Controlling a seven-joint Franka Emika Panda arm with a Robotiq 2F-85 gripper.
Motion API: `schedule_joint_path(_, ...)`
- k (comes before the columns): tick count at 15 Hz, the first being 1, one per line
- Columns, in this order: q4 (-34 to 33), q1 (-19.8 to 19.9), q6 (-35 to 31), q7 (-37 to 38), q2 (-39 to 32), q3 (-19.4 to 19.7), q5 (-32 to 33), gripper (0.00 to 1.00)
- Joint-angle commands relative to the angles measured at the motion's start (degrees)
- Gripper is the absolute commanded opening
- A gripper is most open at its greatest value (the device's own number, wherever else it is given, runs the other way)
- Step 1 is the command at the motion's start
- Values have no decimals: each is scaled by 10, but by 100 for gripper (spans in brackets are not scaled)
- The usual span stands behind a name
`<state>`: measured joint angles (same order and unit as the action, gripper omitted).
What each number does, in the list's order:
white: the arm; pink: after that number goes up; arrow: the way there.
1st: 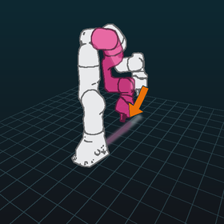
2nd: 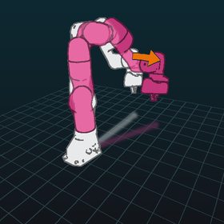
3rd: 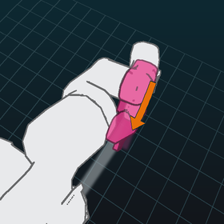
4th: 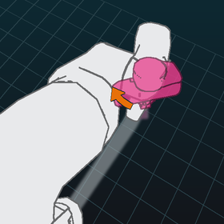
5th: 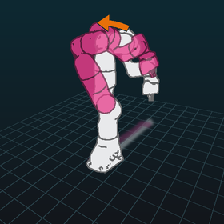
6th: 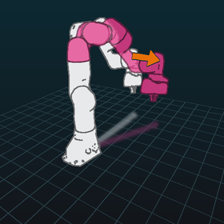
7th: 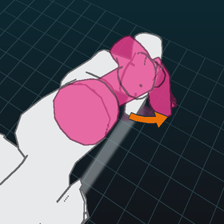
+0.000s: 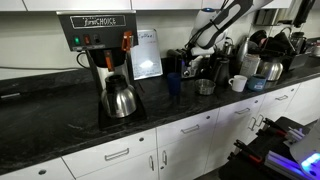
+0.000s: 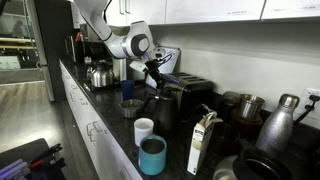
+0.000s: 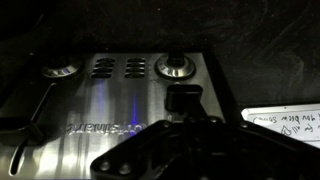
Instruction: Push down the left switch of the toaster
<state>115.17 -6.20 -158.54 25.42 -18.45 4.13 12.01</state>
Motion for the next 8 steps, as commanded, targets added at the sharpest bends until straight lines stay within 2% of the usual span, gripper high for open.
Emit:
schedule_joint_path(1,-18,-12,1,-16,-28,2,-14,0)
schedule_joint_path(8,-30,-18,6,-7,-54,21,-6,0)
